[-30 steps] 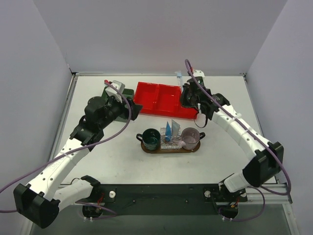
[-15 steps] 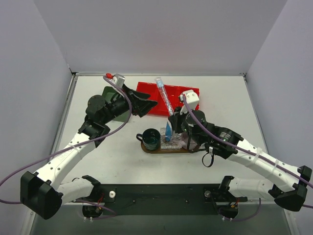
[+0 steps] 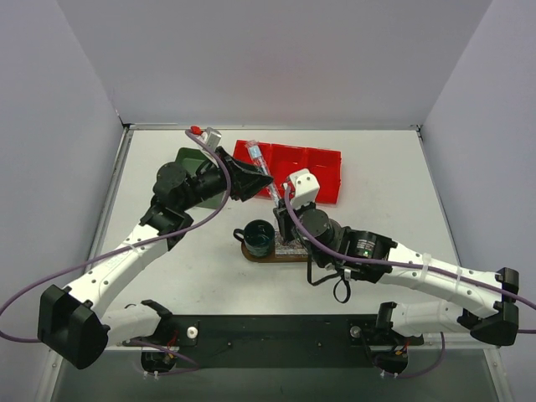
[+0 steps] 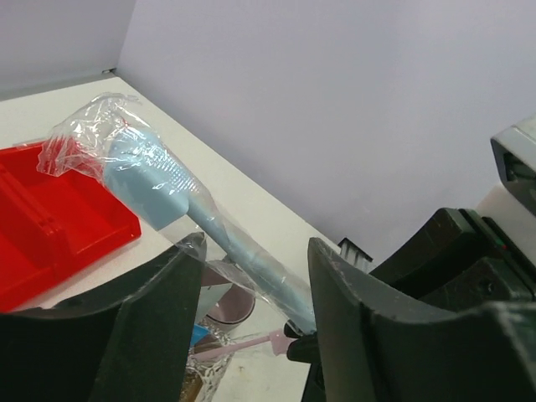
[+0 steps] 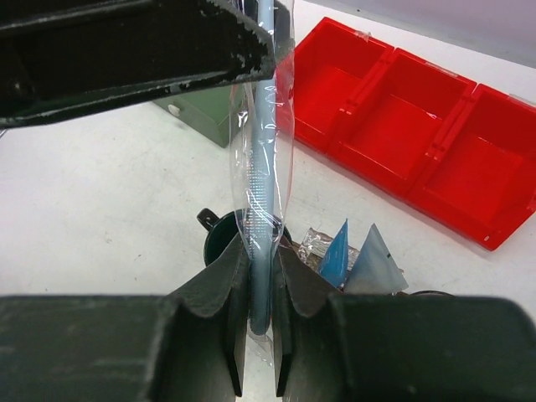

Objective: Prepare toiletry sets of a toothbrush and toothpaste on the tray

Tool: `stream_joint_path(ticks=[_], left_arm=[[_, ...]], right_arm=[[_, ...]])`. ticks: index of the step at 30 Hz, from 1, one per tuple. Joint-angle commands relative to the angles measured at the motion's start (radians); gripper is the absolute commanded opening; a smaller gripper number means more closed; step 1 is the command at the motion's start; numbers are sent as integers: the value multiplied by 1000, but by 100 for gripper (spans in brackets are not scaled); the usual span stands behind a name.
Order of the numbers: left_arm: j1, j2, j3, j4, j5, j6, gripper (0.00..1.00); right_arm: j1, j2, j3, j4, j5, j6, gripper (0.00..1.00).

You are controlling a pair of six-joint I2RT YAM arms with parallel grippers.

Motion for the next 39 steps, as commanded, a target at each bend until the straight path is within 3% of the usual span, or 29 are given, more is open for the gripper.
stream_joint_path(ticks=[1, 3, 4, 7, 10, 13, 18, 21, 22, 25, 29, 32, 35, 39], left_arm=[[-4, -6, 4, 37, 11, -14, 56], [-4, -4, 1, 38, 9, -15, 48], [-4, -6, 1, 40, 11, -20, 37], [-4, -1, 0, 43, 15, -23, 18], [-4, 4, 1, 44, 18, -23, 10], [-4, 7, 2, 44, 20, -23, 0], [-4, 8, -1, 44, 18, -23, 0], [-4, 7, -3, 35, 15, -11, 0], [-4, 7, -1, 31, 14, 3, 0], [-16, -1, 7, -34, -3, 84, 0], [-82, -30, 30, -182, -78, 279, 0], [-177, -62, 40, -290, -176, 448, 0], [-274, -99, 19, -339, -303, 569, 0], [-297, -111, 11, -345, -337, 595, 0]], right_arm=[[9, 12, 44, 43, 72, -25, 0], [11, 15, 39, 45, 76, -22, 0], [12, 15, 39, 44, 76, -22, 0], [12, 20, 38, 45, 85, -25, 0], [12, 25, 38, 36, 91, -22, 0], [11, 25, 36, 31, 97, -22, 7], [12, 9, 33, 27, 103, -19, 26], [12, -3, 38, 14, 103, -17, 44], [9, -5, 44, 5, 97, -17, 54], [-5, -15, 100, -79, 45, -14, 64], [-73, -70, 156, -195, -79, 44, 68], [-221, -109, 187, -257, -266, 153, 66], [-299, -116, 223, -315, -287, 187, 60], [-301, -121, 242, -331, -296, 203, 57]])
